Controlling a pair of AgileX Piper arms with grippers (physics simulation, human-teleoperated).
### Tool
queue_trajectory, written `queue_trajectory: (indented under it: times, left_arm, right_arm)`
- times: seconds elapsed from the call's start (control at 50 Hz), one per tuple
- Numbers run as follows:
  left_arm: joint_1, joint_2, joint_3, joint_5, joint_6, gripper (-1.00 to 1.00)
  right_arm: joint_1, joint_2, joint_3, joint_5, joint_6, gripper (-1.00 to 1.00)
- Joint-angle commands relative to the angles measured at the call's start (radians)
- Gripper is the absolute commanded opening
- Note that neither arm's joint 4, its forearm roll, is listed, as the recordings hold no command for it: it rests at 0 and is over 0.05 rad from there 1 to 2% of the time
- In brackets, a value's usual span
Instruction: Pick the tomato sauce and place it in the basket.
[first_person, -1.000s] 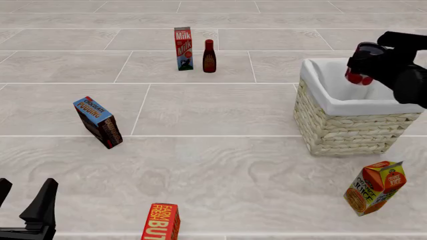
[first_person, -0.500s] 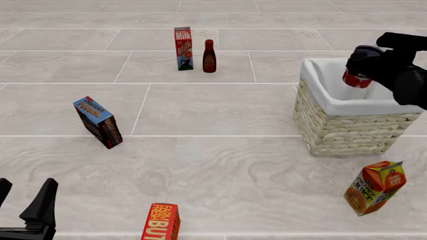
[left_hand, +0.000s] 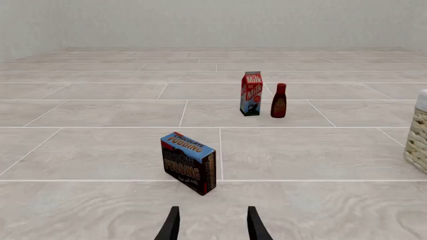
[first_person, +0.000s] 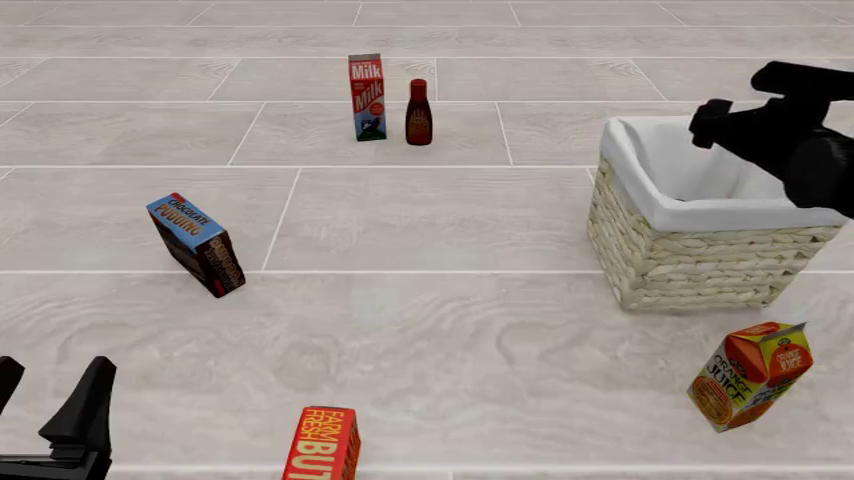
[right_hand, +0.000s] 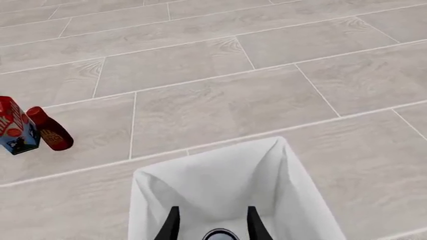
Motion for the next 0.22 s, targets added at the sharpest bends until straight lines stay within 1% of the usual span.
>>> queue_trajectory:
  times: [0.02, 0.22]
  left_arm:
    - [0.0, 0.0, 0.0, 0.0, 0.0, 1.0]
    - [0.0, 0.0, 0.0, 0.0, 0.0, 1.0]
  right_arm:
    - [0.001, 0.016, -0.006, -0.007, 0.004, 1.0]
    - [0.003, 0.021, -0.004, -0.013, 0.002, 1.0]
